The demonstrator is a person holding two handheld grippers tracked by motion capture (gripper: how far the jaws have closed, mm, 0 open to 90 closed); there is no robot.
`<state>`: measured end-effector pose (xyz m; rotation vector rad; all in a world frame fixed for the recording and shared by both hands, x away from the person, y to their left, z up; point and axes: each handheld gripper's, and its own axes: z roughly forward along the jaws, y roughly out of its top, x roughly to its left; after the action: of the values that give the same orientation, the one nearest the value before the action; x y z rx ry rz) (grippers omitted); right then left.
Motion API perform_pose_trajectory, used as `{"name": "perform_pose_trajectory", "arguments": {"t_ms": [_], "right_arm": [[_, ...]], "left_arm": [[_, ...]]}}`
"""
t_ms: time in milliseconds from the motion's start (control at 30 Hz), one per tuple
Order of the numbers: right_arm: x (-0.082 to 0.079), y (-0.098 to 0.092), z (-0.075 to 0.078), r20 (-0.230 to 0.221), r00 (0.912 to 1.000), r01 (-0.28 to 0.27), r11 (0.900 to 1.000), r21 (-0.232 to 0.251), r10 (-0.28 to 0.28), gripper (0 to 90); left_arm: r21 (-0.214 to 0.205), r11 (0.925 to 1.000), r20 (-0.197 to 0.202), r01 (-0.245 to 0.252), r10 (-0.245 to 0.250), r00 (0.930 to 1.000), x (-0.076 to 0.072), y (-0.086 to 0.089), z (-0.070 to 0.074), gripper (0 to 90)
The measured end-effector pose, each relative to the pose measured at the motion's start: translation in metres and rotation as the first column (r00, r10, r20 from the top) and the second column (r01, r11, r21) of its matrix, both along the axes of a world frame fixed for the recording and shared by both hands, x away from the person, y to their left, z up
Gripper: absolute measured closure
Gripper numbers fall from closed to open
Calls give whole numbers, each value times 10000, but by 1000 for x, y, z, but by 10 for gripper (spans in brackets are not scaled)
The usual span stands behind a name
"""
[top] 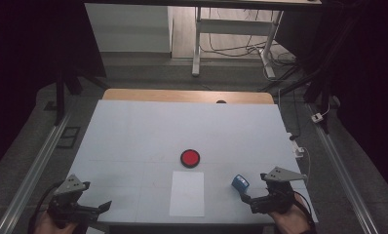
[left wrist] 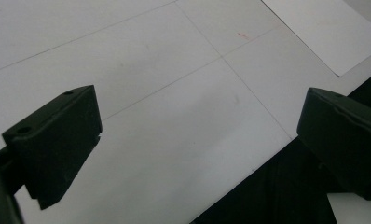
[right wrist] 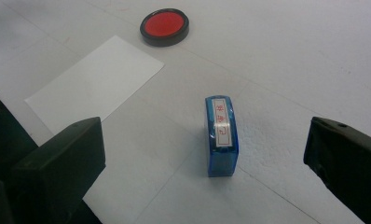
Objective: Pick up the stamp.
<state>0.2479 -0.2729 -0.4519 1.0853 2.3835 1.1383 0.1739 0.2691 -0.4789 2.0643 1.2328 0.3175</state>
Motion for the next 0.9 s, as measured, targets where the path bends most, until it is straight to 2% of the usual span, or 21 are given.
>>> {"name": "perform_pose_trajectory", "arguments": {"t_ms": [167,200,433,667,900], "right_arm": [[4,4,-3,-191,9998,-18,9998,-188,14,0],[6,6,-3,-271,9996,-52,9993,-364,42,0],[13,10,-9,-299,9995,48,9978,-667,-68,0],[24,17,-18,-619,9977,197,9931,-1152,-270,0],[33,23,-22,-652,9976,146,9886,-1501,-246,0]], "left_arm": [[-36,10000,-9,1,-1,10000,0,0,0,2],[-30,10000,-11,8,-8,10000,0,0,0,2],[-10,10000,-20,28,-28,10000,0,0,0,2],[-16,10000,-57,42,-42,10000,0,0,0,1],[-22,10000,-78,63,-64,9999,1,0,0,1]]}}
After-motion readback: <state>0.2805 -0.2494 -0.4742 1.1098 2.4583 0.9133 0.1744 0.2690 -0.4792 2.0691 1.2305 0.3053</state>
